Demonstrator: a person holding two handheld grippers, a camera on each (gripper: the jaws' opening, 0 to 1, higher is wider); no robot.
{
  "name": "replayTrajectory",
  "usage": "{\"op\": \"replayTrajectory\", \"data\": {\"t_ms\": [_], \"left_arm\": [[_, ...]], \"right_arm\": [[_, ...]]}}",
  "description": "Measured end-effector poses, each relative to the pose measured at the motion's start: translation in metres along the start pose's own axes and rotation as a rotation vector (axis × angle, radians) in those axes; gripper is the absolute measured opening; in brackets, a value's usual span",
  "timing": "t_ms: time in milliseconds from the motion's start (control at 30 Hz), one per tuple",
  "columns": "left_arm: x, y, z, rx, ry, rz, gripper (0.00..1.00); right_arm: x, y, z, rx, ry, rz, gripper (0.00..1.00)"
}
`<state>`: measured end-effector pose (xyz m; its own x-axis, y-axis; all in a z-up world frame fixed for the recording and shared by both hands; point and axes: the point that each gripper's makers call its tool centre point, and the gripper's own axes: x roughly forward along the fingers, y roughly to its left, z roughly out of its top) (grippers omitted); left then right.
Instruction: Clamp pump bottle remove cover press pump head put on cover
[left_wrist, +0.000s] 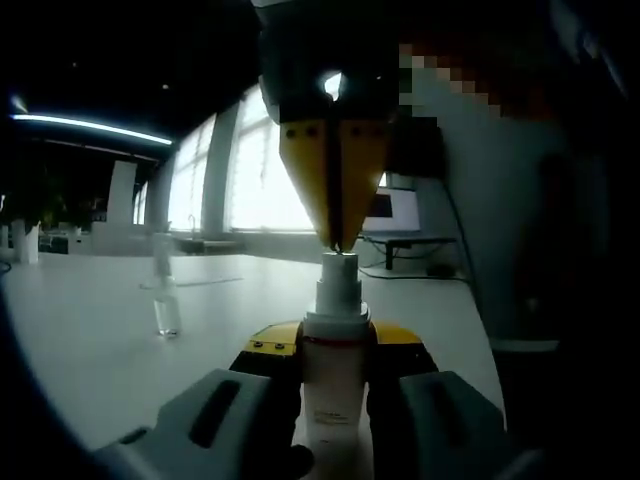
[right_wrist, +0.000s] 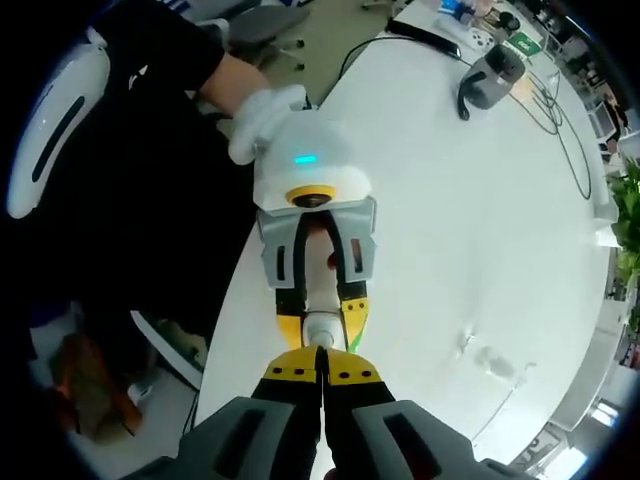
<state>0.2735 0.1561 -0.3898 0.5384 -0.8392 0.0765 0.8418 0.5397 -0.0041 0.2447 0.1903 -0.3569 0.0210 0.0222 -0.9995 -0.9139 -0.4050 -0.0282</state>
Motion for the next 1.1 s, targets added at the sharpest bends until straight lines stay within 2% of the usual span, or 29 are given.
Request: {"op": "replayTrajectory", "data": {"t_ms": [667, 1100], "left_arm": [[-0.0001, -0.001, 0.0006, 0.0, 0.0, 0.0, 0.15], [0.0, -0.0014, 0.0005, 0.001, 0.0, -0.001, 0.15]], "right_arm": [[0.0009, 0.0001, -0.0015, 0.026, -0.006, 0.003, 0.0], [0.006, 0.0011, -0.0008, 0.003, -0.001, 0.01, 0.0]]}}
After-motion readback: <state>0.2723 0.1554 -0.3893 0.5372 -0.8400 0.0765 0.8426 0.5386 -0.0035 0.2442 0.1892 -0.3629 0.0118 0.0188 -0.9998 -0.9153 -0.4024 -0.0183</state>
